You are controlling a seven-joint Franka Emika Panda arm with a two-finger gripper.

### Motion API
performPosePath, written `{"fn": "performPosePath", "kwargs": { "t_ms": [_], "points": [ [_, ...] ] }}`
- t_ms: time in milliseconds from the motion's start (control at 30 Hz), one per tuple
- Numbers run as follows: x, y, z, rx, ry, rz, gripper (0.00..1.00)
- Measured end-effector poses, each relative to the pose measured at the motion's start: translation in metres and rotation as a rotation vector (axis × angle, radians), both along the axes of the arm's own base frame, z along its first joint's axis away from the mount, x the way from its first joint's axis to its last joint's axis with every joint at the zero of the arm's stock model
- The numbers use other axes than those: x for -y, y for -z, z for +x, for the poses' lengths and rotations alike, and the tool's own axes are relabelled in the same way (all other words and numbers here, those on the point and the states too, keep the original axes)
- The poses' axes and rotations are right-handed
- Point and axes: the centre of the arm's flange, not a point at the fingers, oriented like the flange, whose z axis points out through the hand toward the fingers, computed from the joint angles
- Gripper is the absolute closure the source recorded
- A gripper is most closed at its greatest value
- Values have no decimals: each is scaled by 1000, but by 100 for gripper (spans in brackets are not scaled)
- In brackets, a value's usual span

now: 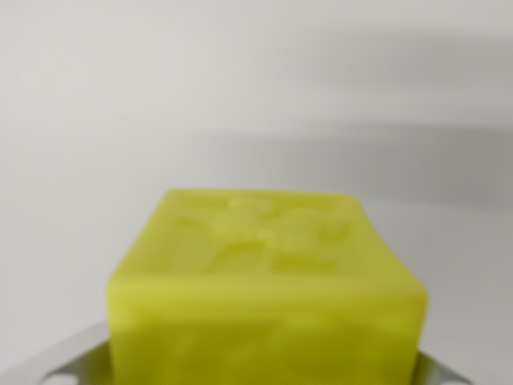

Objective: Pick yellow cube

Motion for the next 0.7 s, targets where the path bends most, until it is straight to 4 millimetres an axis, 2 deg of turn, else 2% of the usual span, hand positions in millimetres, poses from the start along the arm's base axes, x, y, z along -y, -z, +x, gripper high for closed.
{"fn": "performPosePath", "kwargs": {
  "t_ms": [700],
  "points": [
    [0, -52, 0, 0, 0, 0, 100]
  ]
}}
